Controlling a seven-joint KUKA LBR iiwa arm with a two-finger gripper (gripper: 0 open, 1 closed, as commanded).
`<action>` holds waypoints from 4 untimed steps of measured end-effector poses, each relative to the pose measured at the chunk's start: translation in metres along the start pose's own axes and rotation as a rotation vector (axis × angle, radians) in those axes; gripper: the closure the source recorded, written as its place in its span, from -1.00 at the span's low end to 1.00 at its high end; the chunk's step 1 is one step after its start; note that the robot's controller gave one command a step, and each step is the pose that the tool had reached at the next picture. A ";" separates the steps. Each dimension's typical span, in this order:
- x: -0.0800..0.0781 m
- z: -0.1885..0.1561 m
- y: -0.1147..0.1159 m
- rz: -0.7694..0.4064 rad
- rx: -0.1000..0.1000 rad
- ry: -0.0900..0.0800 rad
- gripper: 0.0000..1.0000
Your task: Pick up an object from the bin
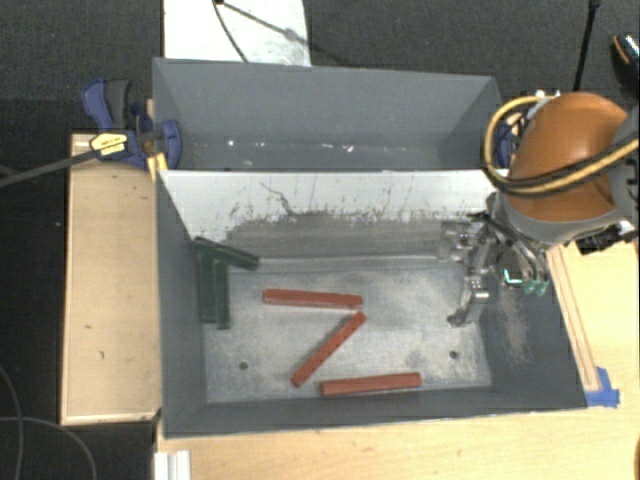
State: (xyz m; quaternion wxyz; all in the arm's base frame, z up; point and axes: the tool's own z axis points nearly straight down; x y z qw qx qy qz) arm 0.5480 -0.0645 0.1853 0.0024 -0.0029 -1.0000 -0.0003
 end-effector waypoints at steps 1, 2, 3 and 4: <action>-0.003 0.117 0.068 -0.346 -0.001 -0.002 -1.00; -0.001 0.115 0.158 -0.419 -0.003 -0.010 -1.00; -0.001 0.115 0.152 -0.413 0.001 -0.009 1.00; 0.000 -0.034 0.139 -0.490 0.003 -0.014 1.00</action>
Offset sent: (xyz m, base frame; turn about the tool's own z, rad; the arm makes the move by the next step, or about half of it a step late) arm 0.0040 0.0661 -0.1153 -0.3457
